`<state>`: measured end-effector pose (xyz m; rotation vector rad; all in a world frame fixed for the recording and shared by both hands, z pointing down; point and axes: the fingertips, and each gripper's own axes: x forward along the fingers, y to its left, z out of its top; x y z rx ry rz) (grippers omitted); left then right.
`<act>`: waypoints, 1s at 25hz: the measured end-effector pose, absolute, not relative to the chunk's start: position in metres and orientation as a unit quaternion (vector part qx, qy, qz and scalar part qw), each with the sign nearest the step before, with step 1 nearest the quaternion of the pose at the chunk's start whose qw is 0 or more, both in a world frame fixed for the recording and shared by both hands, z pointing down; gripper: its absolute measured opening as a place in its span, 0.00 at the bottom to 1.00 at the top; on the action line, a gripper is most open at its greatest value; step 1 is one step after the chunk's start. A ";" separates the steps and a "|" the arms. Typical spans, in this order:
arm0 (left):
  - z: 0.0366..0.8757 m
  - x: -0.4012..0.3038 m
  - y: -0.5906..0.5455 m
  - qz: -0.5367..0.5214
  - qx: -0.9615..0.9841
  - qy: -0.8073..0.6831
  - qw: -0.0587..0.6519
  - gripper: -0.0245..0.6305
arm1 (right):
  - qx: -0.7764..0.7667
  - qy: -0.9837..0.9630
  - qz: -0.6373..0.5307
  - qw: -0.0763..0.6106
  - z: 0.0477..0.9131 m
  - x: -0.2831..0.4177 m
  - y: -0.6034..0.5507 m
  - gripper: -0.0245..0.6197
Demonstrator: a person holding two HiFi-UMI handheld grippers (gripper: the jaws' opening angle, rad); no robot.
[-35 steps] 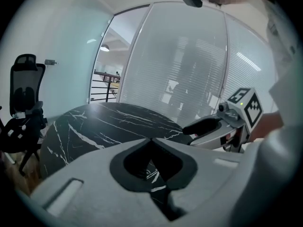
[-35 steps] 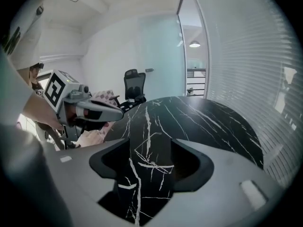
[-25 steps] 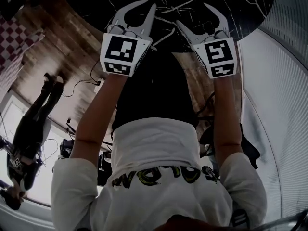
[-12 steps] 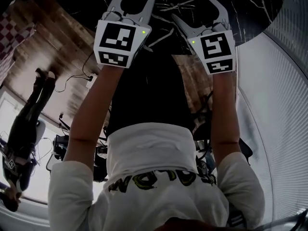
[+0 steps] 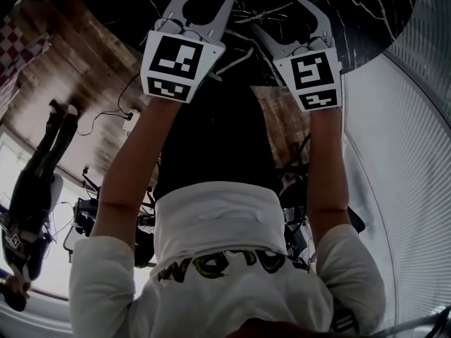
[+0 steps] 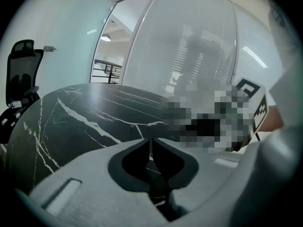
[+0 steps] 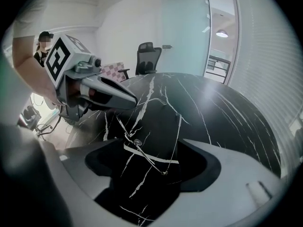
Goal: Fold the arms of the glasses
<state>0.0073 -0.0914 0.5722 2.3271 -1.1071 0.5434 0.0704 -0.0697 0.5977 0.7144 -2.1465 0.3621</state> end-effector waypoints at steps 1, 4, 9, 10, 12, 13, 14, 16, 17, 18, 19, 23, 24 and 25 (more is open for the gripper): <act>0.572 0.008 -0.091 0.199 0.856 -0.406 0.251 0.08 | 0.282 -0.854 0.142 0.413 0.598 0.070 -0.069 0.59; 0.573 0.009 -0.091 0.198 0.857 -0.404 0.252 0.08 | 0.277 -0.856 0.135 0.416 0.598 0.069 -0.067 0.54; 0.571 0.011 -0.092 0.193 0.860 -0.399 0.253 0.08 | 0.267 -0.857 0.128 0.421 0.598 0.066 -0.062 0.47; 0.571 0.012 -0.092 0.192 0.861 -0.397 0.252 0.08 | 0.265 -0.858 0.126 0.423 0.598 0.066 -0.061 0.46; 0.569 0.014 -0.091 0.188 0.865 -0.394 0.249 0.08 | 0.261 -0.859 0.120 0.424 0.598 0.065 -0.059 0.43; 0.568 0.015 -0.091 0.186 0.867 -0.392 0.247 0.08 | 0.259 -0.859 0.117 0.425 0.598 0.064 -0.058 0.42; 0.567 0.016 -0.091 0.183 0.868 -0.390 0.245 0.08 | 0.256 -0.860 0.113 0.426 0.598 0.063 -0.057 0.40; 0.565 0.016 -0.092 0.180 0.871 -0.389 0.240 0.08 | 0.251 -0.861 0.106 0.430 0.599 0.062 -0.055 0.36; 0.564 0.016 -0.093 0.178 0.872 -0.389 0.238 0.10 | 0.249 -0.860 0.102 0.433 0.599 0.063 -0.055 0.34; 0.563 0.015 -0.094 0.176 0.872 -0.390 0.237 0.13 | 0.248 -0.859 0.098 0.436 0.599 0.063 -0.055 0.33; 0.562 0.014 -0.096 0.174 0.872 -0.390 0.236 0.16 | 0.248 -0.858 0.096 0.439 0.599 0.063 -0.055 0.32; 0.562 0.014 -0.105 0.176 0.875 -0.385 0.235 0.27 | 0.246 -0.860 0.091 0.439 0.599 0.062 -0.054 0.27; 0.562 0.016 -0.107 0.178 0.877 -0.379 0.234 0.28 | 0.246 -0.860 0.090 0.439 0.599 0.061 -0.054 0.26; 0.564 0.018 -0.108 0.182 0.879 -0.373 0.234 0.30 | 0.245 -0.860 0.089 0.439 0.599 0.061 -0.053 0.25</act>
